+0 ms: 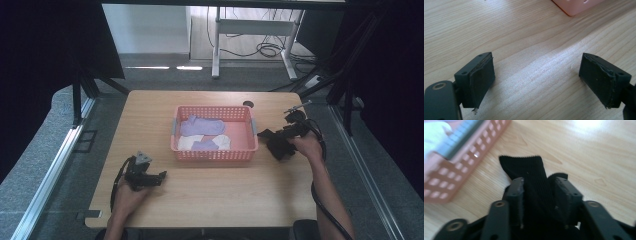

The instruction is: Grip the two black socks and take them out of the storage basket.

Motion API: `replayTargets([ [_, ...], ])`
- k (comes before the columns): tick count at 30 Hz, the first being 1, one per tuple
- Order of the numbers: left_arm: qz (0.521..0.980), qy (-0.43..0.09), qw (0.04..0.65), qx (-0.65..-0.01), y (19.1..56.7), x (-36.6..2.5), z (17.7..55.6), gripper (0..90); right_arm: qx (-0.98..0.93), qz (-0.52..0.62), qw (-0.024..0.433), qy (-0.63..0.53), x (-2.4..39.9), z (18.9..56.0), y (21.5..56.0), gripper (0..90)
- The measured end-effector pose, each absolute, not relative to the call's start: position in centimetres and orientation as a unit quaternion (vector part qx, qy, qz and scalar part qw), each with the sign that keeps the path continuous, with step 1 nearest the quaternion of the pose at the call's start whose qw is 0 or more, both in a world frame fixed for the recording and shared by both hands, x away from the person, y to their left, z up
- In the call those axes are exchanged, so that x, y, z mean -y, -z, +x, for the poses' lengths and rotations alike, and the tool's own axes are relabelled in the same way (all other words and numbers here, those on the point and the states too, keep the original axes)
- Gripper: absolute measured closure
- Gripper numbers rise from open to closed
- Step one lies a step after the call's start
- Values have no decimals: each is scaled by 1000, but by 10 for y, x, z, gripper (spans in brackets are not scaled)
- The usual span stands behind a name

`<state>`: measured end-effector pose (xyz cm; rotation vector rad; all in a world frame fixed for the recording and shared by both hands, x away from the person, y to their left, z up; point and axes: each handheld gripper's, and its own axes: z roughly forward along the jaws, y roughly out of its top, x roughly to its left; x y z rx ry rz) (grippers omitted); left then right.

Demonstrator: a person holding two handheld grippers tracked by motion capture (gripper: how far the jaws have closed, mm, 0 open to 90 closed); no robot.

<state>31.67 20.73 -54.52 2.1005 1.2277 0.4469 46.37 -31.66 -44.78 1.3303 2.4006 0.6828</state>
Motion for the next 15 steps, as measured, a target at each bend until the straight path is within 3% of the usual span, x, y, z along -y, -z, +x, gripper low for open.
replayTargets([
  [6, 803, -171, 327, -469, 545, -207, 317, 129, -840, 450, 169, -253, 312, 454, 427, 419],
  [15, 803, -171, 328, -468, 545, -207, 317, 129, -843, 434, 177, -263, 310, 441, 408, 365],
])
